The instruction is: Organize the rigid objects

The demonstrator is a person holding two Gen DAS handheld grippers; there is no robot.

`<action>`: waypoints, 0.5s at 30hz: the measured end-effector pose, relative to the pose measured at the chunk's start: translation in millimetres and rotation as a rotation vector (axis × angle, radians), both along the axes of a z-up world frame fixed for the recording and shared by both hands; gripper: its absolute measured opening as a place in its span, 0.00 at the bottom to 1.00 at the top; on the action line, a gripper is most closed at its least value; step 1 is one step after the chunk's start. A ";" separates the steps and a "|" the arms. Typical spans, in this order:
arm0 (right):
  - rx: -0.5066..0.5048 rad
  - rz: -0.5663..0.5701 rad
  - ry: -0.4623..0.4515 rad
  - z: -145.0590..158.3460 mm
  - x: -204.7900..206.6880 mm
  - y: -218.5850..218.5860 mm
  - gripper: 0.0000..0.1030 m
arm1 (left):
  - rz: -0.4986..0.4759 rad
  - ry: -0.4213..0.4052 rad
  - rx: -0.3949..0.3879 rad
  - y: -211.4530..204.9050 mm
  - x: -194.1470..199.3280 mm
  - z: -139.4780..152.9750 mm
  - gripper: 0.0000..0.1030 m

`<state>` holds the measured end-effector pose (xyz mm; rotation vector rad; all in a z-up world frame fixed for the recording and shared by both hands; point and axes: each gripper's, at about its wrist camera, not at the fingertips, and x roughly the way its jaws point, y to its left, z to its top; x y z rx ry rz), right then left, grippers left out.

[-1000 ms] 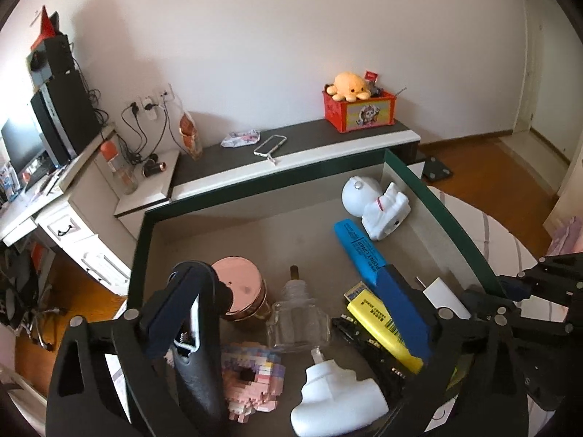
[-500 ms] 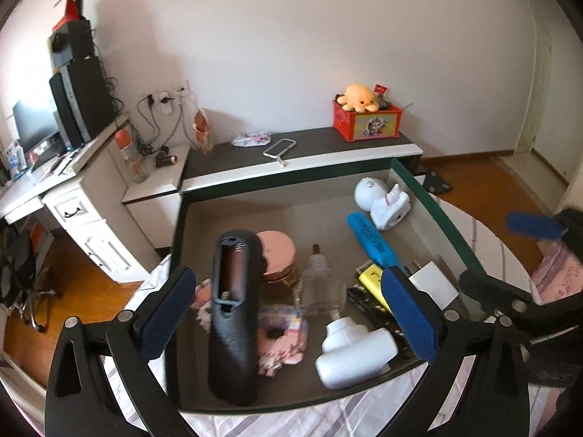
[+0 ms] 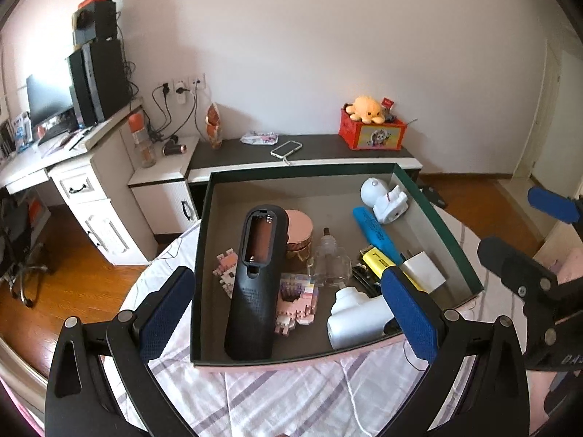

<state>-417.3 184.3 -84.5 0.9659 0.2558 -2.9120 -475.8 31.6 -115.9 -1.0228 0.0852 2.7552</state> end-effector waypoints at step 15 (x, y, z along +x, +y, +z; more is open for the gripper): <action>-0.007 -0.003 0.048 11.8 46.1 -11.9 1.00 | 0.018 0.083 0.029 -6.6 47.8 18.3 1.00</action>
